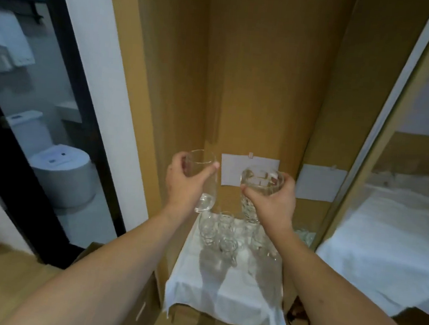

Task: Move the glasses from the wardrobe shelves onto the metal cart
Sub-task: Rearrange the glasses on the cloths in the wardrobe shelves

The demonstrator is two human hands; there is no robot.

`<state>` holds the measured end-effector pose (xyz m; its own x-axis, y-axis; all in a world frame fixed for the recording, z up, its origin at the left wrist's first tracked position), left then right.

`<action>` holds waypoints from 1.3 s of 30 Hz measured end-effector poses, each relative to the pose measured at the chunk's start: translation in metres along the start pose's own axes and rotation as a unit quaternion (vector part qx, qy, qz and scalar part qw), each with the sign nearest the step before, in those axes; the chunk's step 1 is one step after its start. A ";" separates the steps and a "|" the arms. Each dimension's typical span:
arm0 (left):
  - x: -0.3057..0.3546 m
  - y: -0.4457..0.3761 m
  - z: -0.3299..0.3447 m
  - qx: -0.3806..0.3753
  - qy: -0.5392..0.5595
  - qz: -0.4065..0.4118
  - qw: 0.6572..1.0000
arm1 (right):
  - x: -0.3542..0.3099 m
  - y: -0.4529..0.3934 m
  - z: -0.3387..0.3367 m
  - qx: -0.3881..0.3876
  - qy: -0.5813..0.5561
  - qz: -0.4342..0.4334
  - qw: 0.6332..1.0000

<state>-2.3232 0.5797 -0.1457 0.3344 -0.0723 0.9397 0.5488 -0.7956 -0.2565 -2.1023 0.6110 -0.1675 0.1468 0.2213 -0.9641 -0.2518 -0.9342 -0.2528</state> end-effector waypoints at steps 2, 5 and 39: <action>0.018 0.010 -0.003 -0.007 0.045 0.005 0.999 | -0.018 0.003 -0.013 0.019 -0.018 -0.019 0.999; 0.040 0.024 0.000 -0.028 0.091 0.013 0.995 | -0.042 0.007 -0.032 0.036 -0.040 -0.042 0.998; 0.176 0.242 0.351 -0.164 0.123 0.022 0.978 | 0.016 -0.070 -0.443 0.122 -0.046 -0.028 0.991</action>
<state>-1.8627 0.5851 -0.1216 0.1354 -0.2214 0.9657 0.2484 -0.9360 -0.2494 -1.6582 0.5560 -0.1286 0.0815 0.3055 -0.9487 -0.4709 -0.8271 -0.3068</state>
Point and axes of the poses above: each hand's wrist, its own y-axis away from the middle knuckle, its own z-axis out of the palm, x = y × z, the point moved 4 cm from there along -y, towards the middle knuckle, and after that the axes turned 7 degrees about -y, right-handed, at the moved point
